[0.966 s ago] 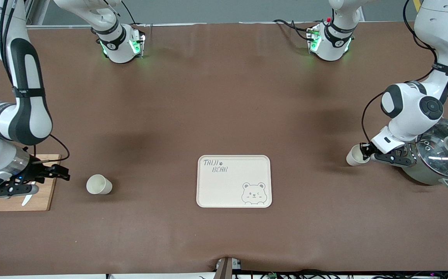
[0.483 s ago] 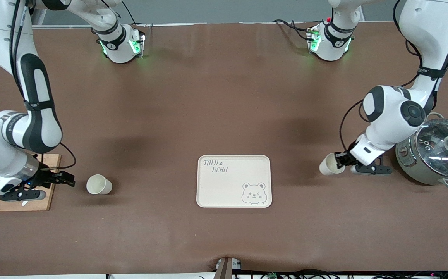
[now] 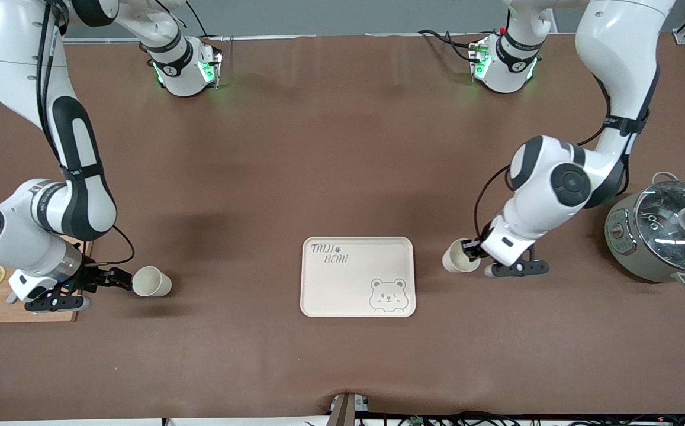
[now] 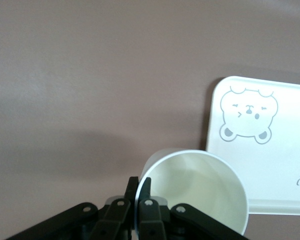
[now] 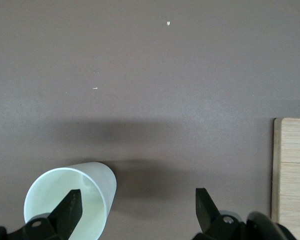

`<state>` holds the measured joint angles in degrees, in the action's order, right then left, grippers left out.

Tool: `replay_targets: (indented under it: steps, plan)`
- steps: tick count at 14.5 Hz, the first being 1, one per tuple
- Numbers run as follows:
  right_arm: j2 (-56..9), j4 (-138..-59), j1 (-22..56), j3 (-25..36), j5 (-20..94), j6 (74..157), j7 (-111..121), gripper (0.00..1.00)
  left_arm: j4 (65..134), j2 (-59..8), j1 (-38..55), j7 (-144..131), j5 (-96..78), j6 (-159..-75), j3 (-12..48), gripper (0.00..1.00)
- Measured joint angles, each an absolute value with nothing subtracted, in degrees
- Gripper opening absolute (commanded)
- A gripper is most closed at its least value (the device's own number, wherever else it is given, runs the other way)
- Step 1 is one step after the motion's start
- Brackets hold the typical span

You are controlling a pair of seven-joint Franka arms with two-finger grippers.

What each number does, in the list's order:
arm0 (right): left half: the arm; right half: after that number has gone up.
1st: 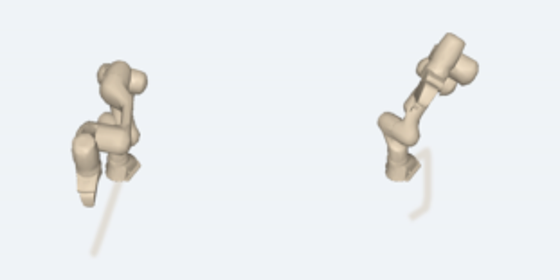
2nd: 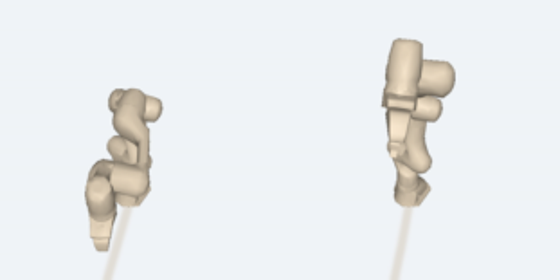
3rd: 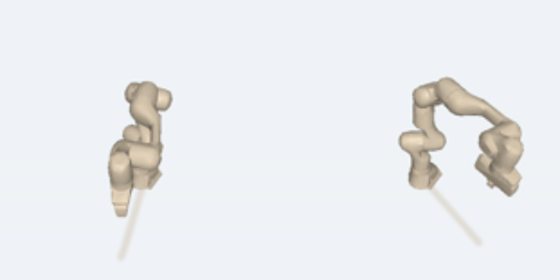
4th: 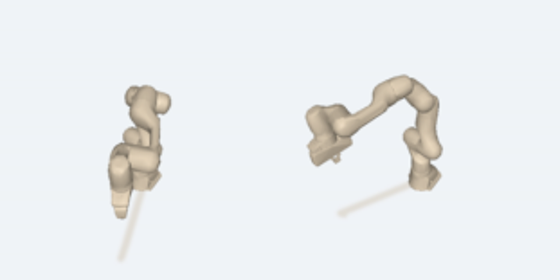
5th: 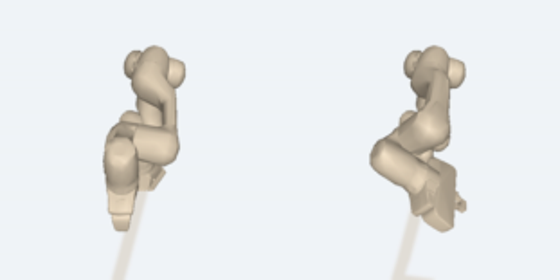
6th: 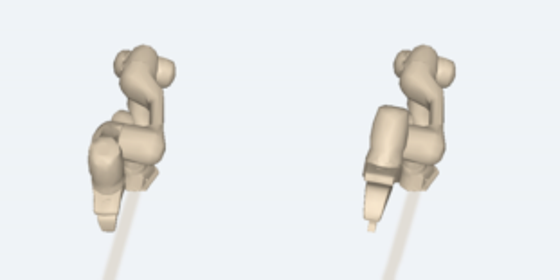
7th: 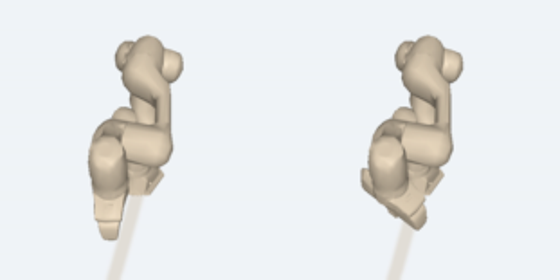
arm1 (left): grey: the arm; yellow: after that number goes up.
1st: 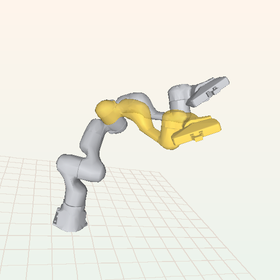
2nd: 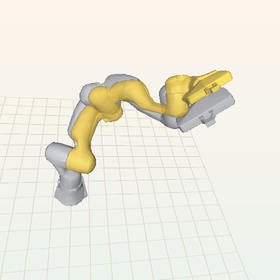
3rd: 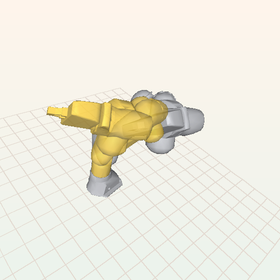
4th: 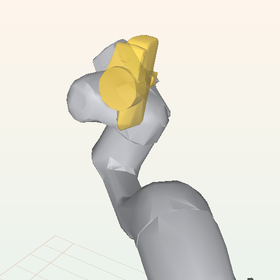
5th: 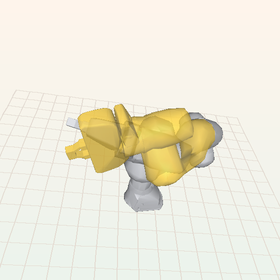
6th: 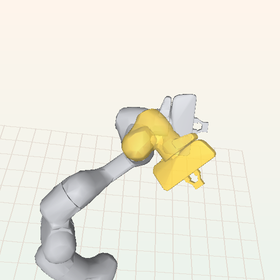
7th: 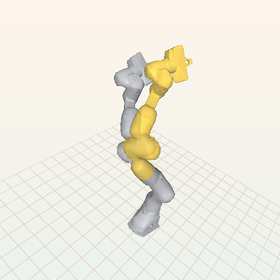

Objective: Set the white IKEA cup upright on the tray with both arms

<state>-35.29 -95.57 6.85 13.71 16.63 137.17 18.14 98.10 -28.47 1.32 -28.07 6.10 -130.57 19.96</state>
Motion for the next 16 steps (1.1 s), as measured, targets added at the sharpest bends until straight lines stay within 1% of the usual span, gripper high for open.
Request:
replay_targets:
  steps: [2, 3, 5, 8, 16]
  plan:
    - [-35.5, -95.6, 7.1, 13.7, 16.6, 137.6, 18.1, 1.0, 89.4, -32.7, 4.8, -32.9, 9.2, -122.4, 19.9, 0.0]
    - [-35.5, -95.6, 7.2, 13.7, 16.6, 137.7, 18.1, 1.0, 86.8, -34.5, 6.2, -34.7, 10.3, -121.0, 19.7, 0.0]
    - [-35.8, -95.6, 7.4, 13.7, 16.7, 137.7, 18.1, 1.0, 83.9, -37.6, 8.9, -37.3, 12.3, -120.4, 18.3, 0.0]
    - [-36.3, -95.6, 8.1, 13.7, 16.7, 137.7, 18.1, 1.0, 82.1, -39.5, 12.5, -38.7, 12.5, -120.4, 15.5, 0.0]
    - [-37.4, -95.7, 8.5, 13.7, 16.7, 137.1, 18.1, 1.0, 81.9, -39.8, 13.1, -40.0, 12.6, -120.1, 14.5, 0.0]
